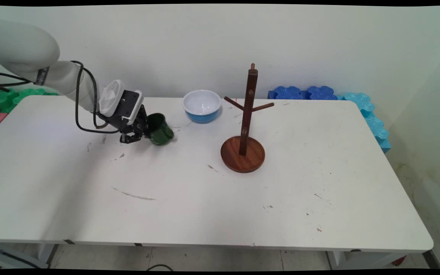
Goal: Place the picked object on the table
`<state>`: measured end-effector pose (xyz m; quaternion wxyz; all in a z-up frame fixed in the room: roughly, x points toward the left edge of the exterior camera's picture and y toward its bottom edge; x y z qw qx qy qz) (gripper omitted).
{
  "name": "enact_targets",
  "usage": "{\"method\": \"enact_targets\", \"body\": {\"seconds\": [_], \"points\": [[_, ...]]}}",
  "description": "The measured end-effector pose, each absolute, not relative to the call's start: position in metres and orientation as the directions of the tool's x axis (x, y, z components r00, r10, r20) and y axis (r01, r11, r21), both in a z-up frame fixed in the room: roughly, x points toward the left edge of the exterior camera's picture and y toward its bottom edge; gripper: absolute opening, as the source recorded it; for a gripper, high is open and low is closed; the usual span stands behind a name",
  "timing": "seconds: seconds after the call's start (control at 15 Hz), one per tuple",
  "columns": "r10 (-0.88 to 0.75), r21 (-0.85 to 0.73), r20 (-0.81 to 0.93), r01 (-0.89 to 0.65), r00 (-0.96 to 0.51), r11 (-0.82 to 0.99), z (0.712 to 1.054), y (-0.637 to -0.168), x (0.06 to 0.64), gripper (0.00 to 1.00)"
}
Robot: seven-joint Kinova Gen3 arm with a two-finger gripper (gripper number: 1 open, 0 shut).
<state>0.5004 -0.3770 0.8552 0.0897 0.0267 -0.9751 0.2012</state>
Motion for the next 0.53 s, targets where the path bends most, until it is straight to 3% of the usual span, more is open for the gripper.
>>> {"method": "enact_targets", "body": {"seconds": [0.07, 0.53], "points": [[-0.014, -0.389, 0.182, -0.085, -0.983, 0.917, 0.8542, -0.3776, 0.5005, 1.0], [0.001, -0.401, 0.155, -0.062, -0.988, 0.914, 0.8492, -0.3821, 0.5016, 1.0]]}}
